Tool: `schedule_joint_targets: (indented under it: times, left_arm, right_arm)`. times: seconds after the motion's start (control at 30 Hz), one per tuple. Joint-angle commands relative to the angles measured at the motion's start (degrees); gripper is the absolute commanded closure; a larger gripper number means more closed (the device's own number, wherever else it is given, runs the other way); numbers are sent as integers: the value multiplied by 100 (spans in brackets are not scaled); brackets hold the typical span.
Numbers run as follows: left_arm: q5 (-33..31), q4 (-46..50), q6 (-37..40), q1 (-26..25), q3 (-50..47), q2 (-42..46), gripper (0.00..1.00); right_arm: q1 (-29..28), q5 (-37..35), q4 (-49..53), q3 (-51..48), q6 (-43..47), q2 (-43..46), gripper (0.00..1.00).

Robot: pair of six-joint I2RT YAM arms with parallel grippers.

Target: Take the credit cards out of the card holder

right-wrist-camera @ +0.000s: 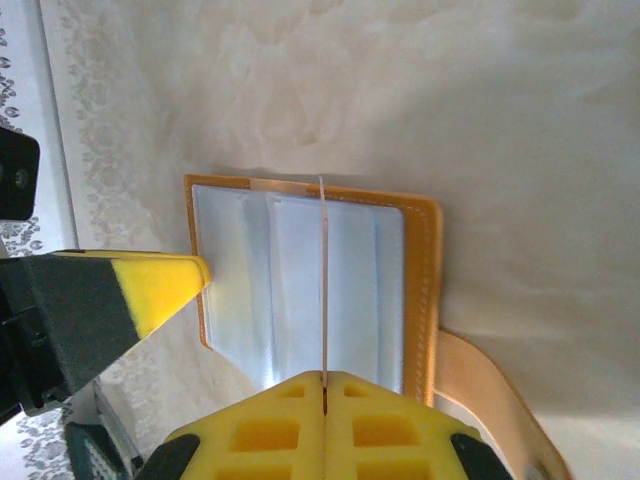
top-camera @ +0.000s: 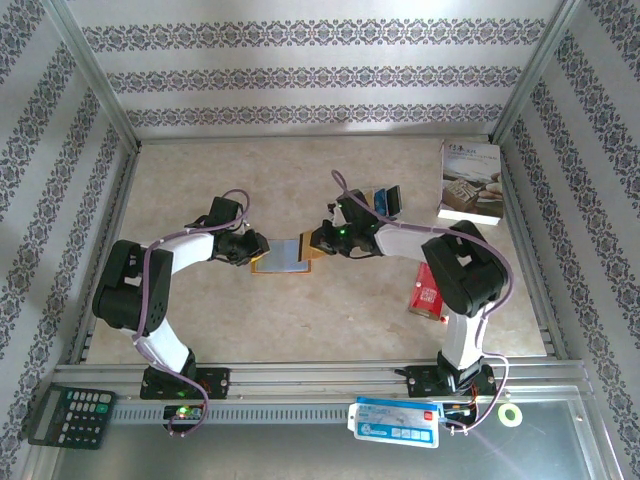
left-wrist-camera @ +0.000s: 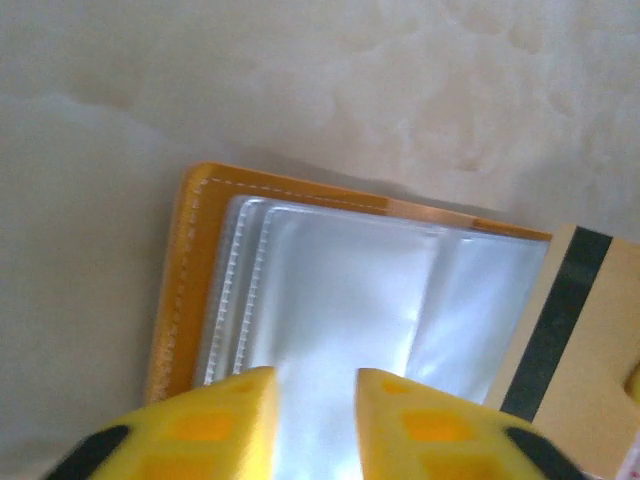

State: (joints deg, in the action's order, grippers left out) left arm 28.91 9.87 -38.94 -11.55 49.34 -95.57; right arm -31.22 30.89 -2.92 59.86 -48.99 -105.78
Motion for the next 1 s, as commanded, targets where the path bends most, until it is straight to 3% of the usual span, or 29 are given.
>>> schedule_joint_targets:
  times: [0.0, 0.1, 0.33, 0.5, 0.6, 0.67, 0.97]
  left_arm:
    - [316, -237, -162, 72, 33, 487, 65]
    - [237, -54, -128, 334, -27, 888, 51]
    - [-209, 654, 302, 1053, -408, 1902, 31]
    - [-861, 1187, 729, 1217, -513, 2643, 13]
    - [-915, 1250, 905, 1231, -566, 2948, 4]
    - [-891, 1259, 960, 1234, -585, 3048, 0]
    - [-653, 1215, 1002, 1234, -608, 2945, 0]
  right_arm:
    - [120, -151, 465, -73, 652, 683, 100]
    - [413, -715, 1143, -96, 1201, 1205, 100]
    - [1524, -1324, 2234, 255, 2081, 1965, 100]
    - [1929, -1802, 2978, 965, 2602, 1819, 100]
    - [2029, -1860, 3201, 1386, 2835, 1447, 100]
    - [2078, -1761, 3258, 1671, 2960, 1129, 100]
    - [2095, -1317, 3927, 2990, 3337, -170, 100]
